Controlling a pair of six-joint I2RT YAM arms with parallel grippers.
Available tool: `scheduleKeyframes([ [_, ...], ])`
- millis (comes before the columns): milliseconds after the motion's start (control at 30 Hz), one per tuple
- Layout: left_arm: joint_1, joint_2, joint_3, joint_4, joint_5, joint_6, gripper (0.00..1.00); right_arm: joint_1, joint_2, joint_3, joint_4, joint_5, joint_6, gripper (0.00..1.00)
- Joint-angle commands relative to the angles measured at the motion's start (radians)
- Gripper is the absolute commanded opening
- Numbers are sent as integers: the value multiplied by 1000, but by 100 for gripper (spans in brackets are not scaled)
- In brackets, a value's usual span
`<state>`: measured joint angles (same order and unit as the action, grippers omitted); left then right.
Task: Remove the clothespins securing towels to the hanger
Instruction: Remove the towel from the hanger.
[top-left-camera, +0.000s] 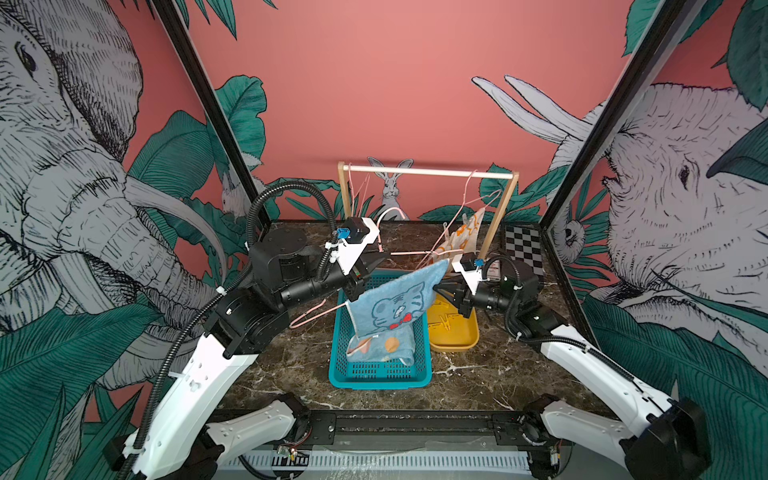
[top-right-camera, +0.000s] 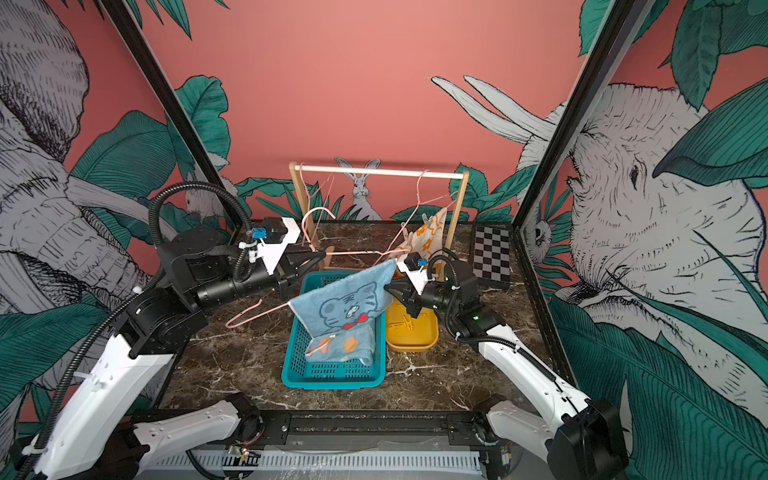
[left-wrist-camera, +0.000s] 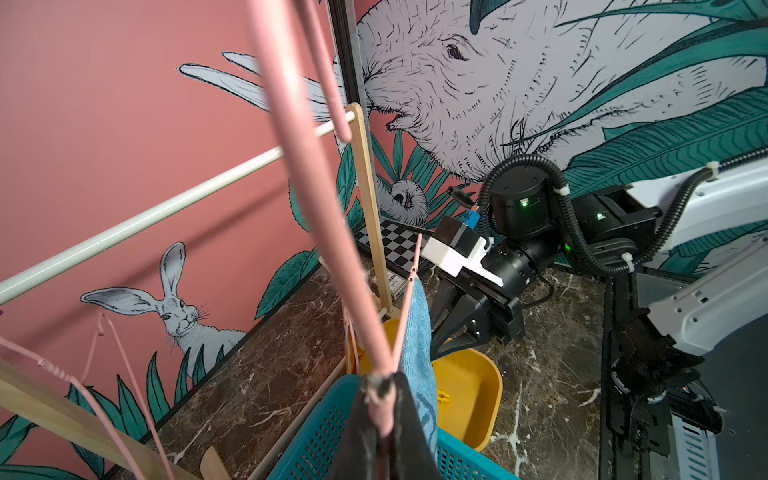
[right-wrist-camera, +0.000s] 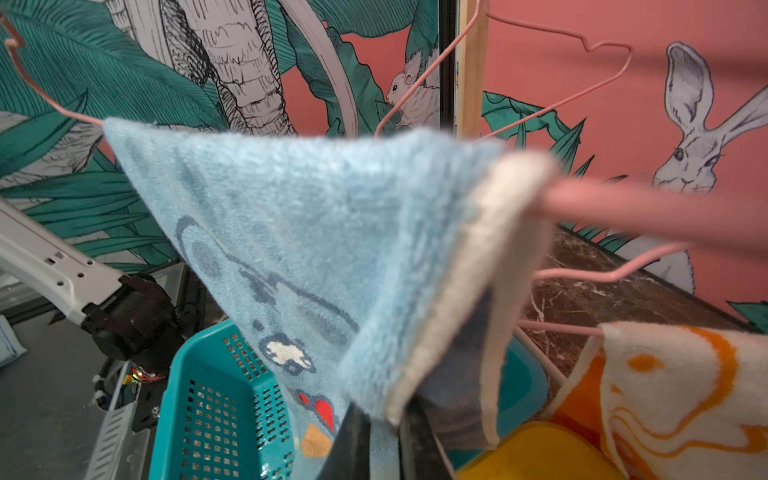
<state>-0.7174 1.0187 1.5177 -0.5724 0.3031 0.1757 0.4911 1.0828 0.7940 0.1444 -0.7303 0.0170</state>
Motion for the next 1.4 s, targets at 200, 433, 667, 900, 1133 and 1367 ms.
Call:
scheduleKeyframes([
  [200, 1, -36, -4, 80, -82, -10, 0, 9, -1, 22, 25, -47, -17, 0],
  [433, 1, -96, -63, 154, -241, -3, 0, 16, 11, 3, 3, -55, -17, 0],
  [667, 1, -156, -102, 197, -313, 16, 0, 43, 30, -11, -27, -65, -26, 0],
  [900, 1, -194, -117, 210, -385, 28, 0, 73, 39, -18, -80, -53, -49, 0],
  [1133, 1, -233, -134, 238, -463, 43, 0, 81, 37, -40, -106, -1, -49, 0],
  [1367, 1, -245, -137, 244, -504, 51, 0, 80, 38, -60, -129, 63, -45, 0],
])
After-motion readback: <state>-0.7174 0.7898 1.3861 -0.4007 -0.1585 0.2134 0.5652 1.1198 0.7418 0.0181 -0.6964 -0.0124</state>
